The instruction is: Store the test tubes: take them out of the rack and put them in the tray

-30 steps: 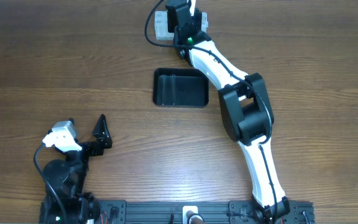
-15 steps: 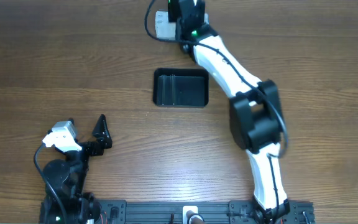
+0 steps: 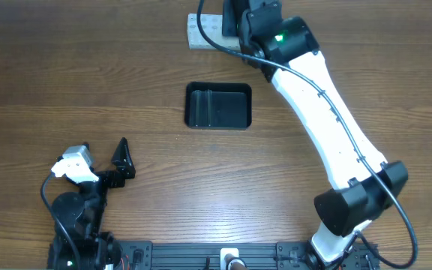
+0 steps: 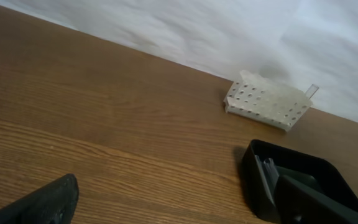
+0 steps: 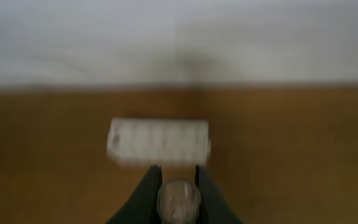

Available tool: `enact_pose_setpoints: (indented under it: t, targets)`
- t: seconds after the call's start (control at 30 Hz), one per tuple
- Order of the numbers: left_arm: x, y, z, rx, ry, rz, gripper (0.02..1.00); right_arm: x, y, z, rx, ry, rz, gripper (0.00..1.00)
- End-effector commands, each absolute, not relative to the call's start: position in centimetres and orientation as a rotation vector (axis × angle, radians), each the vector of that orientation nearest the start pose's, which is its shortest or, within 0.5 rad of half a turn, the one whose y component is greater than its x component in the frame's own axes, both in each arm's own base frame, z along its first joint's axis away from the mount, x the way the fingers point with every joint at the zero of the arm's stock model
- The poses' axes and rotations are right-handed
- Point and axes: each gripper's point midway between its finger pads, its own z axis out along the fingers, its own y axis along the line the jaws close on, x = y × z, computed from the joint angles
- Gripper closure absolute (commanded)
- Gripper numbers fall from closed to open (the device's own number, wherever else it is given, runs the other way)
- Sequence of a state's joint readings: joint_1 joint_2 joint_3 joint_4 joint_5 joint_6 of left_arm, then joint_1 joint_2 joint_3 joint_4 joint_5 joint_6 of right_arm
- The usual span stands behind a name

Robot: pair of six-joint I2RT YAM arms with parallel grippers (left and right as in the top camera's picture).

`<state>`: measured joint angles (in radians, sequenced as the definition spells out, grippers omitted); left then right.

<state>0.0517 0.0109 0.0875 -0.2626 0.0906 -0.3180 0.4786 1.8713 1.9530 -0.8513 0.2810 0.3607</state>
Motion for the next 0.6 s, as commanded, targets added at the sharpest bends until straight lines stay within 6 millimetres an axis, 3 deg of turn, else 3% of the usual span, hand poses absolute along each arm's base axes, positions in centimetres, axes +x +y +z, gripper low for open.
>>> enact_pose_setpoints:
  t: [0.03, 0.23, 0.6]
  targets:
    - [23.7, -0.6, 14.8, -0.249, 1.748, -0.286, 0.018, 45.1, 22.0, 19.3, -0.010, 2.548, 0.255, 0.972]
    - [23.7, -0.6, 14.8, -0.249, 1.748, -0.286, 0.020, 43.1, 21.8, 12.8, 0.077, 2.659, 0.281, 0.950]
    - [23.7, -0.6, 14.8, -0.249, 1.748, -0.286, 0.020, 42.8, 23.0, 8.0, 0.099, 2.704, 0.283, 0.917]
